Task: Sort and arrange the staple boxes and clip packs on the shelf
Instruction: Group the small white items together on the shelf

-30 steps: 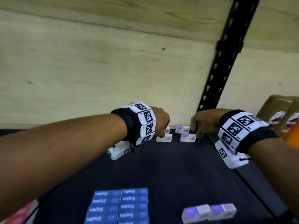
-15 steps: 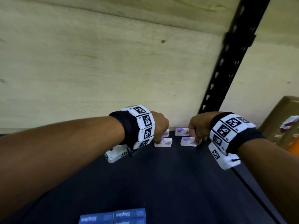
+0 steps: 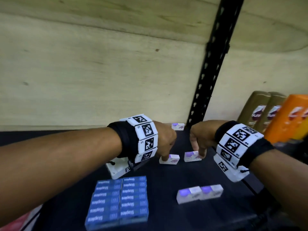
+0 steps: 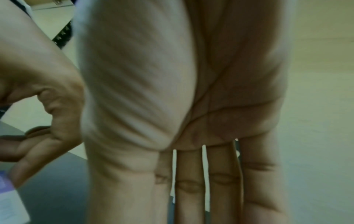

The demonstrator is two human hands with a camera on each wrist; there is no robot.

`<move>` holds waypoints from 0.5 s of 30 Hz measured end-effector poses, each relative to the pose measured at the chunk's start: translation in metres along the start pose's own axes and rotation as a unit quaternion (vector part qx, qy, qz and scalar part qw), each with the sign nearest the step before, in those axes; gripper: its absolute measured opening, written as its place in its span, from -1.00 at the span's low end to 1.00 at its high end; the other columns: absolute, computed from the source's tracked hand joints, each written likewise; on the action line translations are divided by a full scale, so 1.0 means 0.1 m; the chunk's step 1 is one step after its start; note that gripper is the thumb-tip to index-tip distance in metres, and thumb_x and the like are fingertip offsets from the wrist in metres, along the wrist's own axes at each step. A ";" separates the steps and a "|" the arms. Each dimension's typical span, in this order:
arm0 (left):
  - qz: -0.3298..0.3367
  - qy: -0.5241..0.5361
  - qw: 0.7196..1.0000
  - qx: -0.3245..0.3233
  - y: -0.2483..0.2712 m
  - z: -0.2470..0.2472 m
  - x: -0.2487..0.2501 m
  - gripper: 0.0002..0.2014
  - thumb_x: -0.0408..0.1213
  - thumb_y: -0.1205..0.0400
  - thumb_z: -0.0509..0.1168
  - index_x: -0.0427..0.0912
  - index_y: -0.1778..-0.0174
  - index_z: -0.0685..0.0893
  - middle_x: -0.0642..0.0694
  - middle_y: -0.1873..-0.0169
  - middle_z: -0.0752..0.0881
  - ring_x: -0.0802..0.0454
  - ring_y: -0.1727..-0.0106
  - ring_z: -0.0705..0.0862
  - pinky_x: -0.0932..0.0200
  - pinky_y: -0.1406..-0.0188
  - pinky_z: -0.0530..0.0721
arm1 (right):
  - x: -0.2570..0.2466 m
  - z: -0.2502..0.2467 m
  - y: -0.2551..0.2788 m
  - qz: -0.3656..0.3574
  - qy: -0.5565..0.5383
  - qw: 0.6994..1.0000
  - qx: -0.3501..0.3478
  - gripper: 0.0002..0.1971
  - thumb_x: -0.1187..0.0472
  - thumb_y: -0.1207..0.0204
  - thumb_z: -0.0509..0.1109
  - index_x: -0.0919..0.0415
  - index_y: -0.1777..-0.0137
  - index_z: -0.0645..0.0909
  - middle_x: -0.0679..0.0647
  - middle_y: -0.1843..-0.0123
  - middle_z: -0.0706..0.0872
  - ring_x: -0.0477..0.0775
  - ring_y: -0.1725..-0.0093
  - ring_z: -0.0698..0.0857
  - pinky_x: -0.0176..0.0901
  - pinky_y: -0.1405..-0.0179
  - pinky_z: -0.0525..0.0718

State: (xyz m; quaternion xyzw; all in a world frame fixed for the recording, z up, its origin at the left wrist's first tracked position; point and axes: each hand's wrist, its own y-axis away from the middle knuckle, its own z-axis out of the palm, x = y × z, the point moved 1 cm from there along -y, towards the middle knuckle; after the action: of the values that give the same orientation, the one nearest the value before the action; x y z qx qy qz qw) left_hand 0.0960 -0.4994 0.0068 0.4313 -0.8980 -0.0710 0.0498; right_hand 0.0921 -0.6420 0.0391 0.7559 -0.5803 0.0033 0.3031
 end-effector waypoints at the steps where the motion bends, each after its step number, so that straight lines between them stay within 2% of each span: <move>1: 0.003 0.001 1.000 -0.005 0.06 0.01 0.07 -0.77 -0.19 -0.58 0.47 -0.16 -0.11 0.73 0.11 0.22 0.62 0.24 0.26 0.56 0.49 0.54 0.39 | 0.00 0.05 0.06 -0.004 -0.011 1.000 0.003 -0.72 0.18 -0.37 0.66 0.10 -0.08 0.79 -0.01 -0.11 0.81 -0.04 0.00 0.67 -0.23 0.14 0.60; 4: 0.006 0.040 0.997 -0.069 0.17 0.03 0.24 -0.84 -0.31 -0.58 0.47 -0.36 0.05 0.75 0.12 0.58 0.64 0.39 0.58 0.57 0.52 0.71 0.40 | -0.01 0.19 0.18 -0.009 -0.018 1.000 0.007 -0.72 0.19 -0.36 0.66 0.11 -0.08 0.79 -0.04 0.03 0.79 -0.11 0.19 0.64 -0.35 0.44 0.48; 6: 0.001 0.040 0.996 -0.082 0.25 0.02 0.36 -0.82 -0.31 -0.58 0.46 -0.39 0.07 0.75 0.09 0.62 0.63 0.38 0.64 0.56 0.55 0.76 0.36 | -0.02 0.24 0.31 -0.010 -0.025 1.000 0.008 -0.72 0.19 -0.38 0.66 0.12 -0.09 0.79 -0.11 0.22 0.71 -0.20 0.34 0.57 -0.38 0.54 0.41; 8: -0.008 0.022 0.997 -0.068 0.33 0.05 0.44 -0.76 -0.20 -0.56 0.49 -0.33 0.02 0.78 0.07 0.51 0.67 0.27 0.59 0.57 0.55 0.79 0.34 | -0.02 0.28 0.40 -0.011 -0.034 0.999 0.015 -0.72 0.20 -0.38 0.65 0.14 -0.09 0.80 -0.11 0.24 0.69 -0.21 0.34 0.56 -0.35 0.49 0.44; 11: -0.015 0.025 0.998 -0.052 0.43 0.04 0.53 -0.76 -0.18 -0.55 0.49 -0.25 -0.03 0.79 0.13 0.52 0.67 0.28 0.53 0.58 0.44 0.58 0.50 | -0.03 0.35 0.49 -0.002 -0.048 0.999 -0.003 -0.77 0.22 -0.38 0.66 0.15 -0.03 0.80 -0.09 0.20 0.72 -0.18 0.29 0.60 -0.32 0.39 0.52; 14: -0.028 0.028 0.996 -0.074 0.48 0.02 0.59 -0.84 -0.19 -0.55 0.49 -0.18 0.04 0.82 0.22 0.71 0.61 0.37 0.67 0.55 0.45 0.64 0.50 | -0.03 0.40 0.56 0.003 -0.051 0.999 -0.008 -0.83 0.21 -0.38 0.66 0.10 0.07 0.77 -0.14 0.36 0.66 -0.19 0.36 0.59 -0.32 0.41 0.52; 15: -0.035 0.018 0.997 -0.073 0.50 0.01 0.61 -0.85 -0.16 -0.53 0.49 -0.12 0.06 0.82 0.23 0.74 0.59 0.36 0.67 0.55 0.43 0.60 0.51 | -0.02 0.43 0.57 0.003 -0.049 0.999 -0.004 -0.83 0.20 -0.37 0.66 0.08 0.09 0.76 -0.15 0.38 0.65 -0.19 0.37 0.59 -0.31 0.41 0.53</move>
State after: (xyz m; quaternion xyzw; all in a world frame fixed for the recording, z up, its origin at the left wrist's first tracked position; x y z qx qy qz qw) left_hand 0.0197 -0.5157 0.0157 0.4588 -0.8738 -0.1303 0.0946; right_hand 0.0266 -0.6682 0.0296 0.7521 -0.5970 -0.0352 0.2771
